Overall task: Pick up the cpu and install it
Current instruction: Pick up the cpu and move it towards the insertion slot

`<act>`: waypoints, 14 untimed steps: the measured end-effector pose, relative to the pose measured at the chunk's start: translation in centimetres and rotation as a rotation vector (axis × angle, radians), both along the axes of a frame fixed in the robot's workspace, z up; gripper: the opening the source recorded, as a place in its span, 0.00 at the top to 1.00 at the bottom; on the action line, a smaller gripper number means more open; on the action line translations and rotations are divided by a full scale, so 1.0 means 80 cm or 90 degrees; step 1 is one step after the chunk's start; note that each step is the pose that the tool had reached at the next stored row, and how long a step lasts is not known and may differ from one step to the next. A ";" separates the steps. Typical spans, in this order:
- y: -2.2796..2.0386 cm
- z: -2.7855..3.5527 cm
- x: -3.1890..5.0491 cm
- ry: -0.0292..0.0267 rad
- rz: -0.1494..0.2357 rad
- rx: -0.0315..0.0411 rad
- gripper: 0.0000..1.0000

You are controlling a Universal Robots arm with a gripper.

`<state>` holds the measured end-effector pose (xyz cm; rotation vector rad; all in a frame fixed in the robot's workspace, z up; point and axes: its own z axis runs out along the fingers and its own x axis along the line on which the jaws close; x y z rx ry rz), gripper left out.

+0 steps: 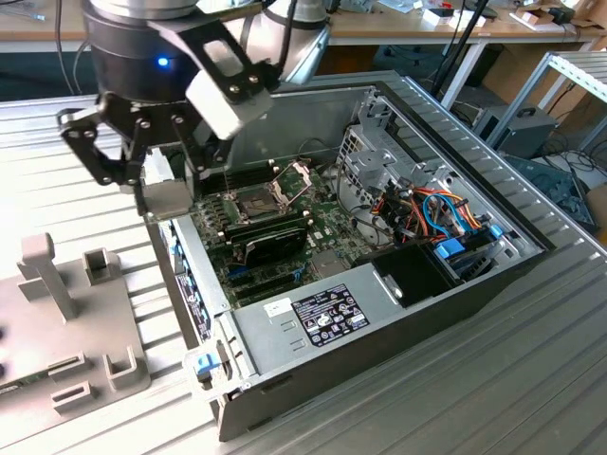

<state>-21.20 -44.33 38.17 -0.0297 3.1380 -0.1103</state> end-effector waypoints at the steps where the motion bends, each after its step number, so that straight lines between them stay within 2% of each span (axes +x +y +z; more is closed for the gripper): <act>1: 0.0000 0.0000 0.005 0.0001 0.000 0.0000 0.45; 6: 0.0001 -0.0003 0.035 0.0003 0.000 0.0000 0.45; 14: 0.0000 -0.0007 0.074 0.0005 0.000 0.0000 0.45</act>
